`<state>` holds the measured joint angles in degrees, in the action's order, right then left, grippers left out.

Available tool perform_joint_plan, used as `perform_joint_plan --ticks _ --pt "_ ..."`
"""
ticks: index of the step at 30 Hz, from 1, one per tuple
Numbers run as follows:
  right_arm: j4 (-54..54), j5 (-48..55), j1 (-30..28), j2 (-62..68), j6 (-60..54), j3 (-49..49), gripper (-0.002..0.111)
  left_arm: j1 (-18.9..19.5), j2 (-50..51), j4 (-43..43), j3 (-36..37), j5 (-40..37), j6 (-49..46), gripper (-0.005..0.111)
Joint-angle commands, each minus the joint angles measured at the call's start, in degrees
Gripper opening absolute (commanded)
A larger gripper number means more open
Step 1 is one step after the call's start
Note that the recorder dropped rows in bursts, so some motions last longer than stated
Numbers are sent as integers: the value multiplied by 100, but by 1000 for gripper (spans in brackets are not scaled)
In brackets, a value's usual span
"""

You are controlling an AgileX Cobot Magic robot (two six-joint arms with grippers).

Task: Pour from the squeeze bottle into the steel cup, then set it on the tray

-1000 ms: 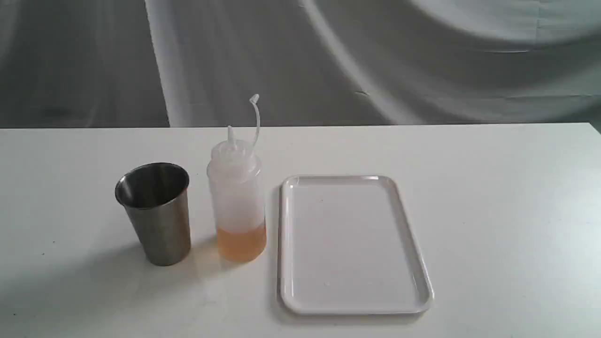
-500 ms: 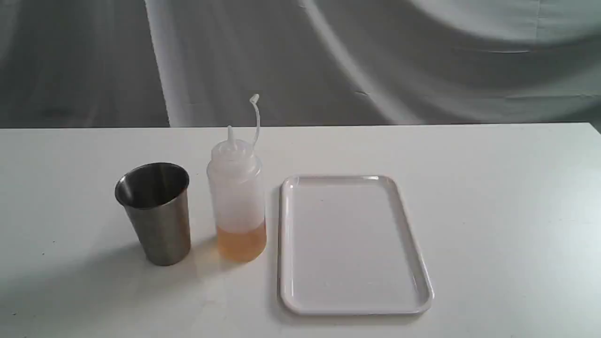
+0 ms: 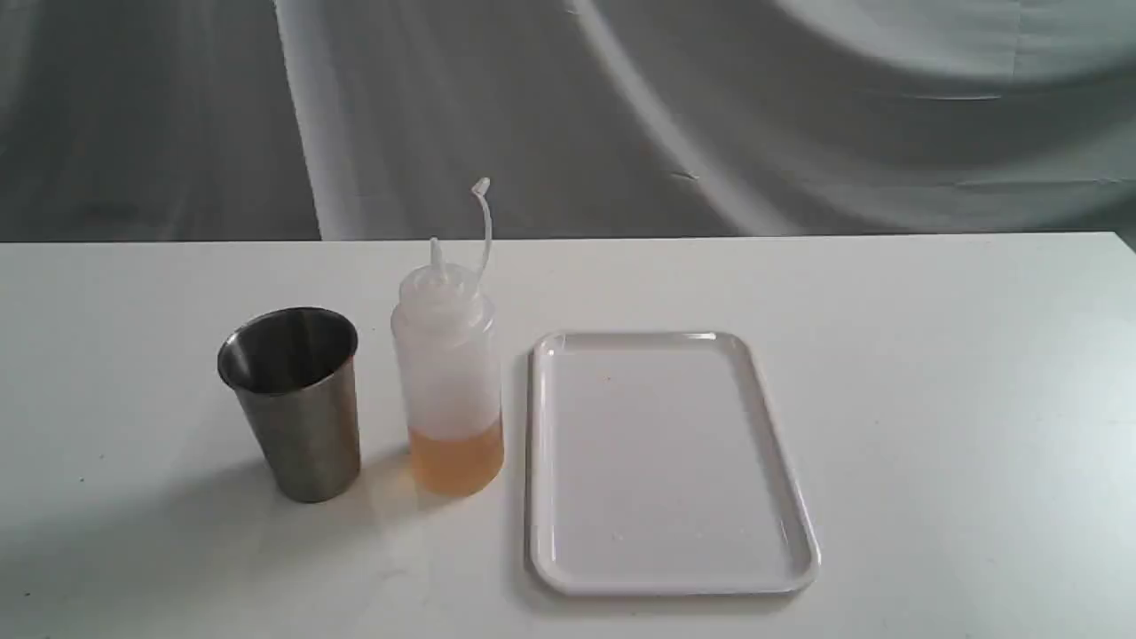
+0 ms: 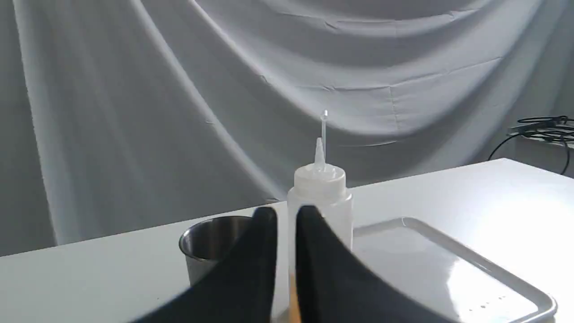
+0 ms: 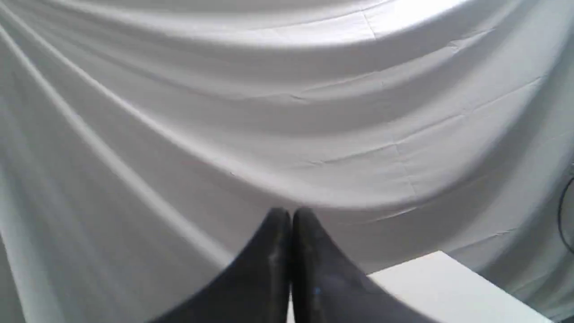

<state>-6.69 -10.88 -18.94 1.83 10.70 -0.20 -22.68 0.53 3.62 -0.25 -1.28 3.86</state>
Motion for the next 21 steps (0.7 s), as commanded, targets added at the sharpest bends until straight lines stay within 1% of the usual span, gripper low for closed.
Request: perform_joint_plan --ticks 1,5,6,8,10,13,15,17,20,21 --pt "-193 -272 -41 -21 359 20 0 11 38 24 25 58 3 8" --pt "-193 -372 -41 -21 1538 20 0 11 38 24 25 58 3 8" --pt "-174 -372 -41 -21 1539 20 0 11 38 24 25 58 3 8" --pt "191 -299 -41 -21 1524 20 0 11 38 24 25 58 3 8" --pt "669 33 -41 -21 1582 -3 0 11 38 24 25 58 3 8" --pt "1097 1088 -3 139 1659 -555 0 11 38 24 25 58 3 8" --pt "1208 1796 124 547 1447 -1119 0 11 38 24 25 58 3 8" --pt "1113 2176 295 964 989 -1556 0 11 38 24 25 58 3 8" --pt "383 2520 785 1901 -177 -2400 0 11 38 24 25 58 3 8" --pt "-34 2597 992 2224 -734 -2747 0 11 38 24 25 58 3 8"
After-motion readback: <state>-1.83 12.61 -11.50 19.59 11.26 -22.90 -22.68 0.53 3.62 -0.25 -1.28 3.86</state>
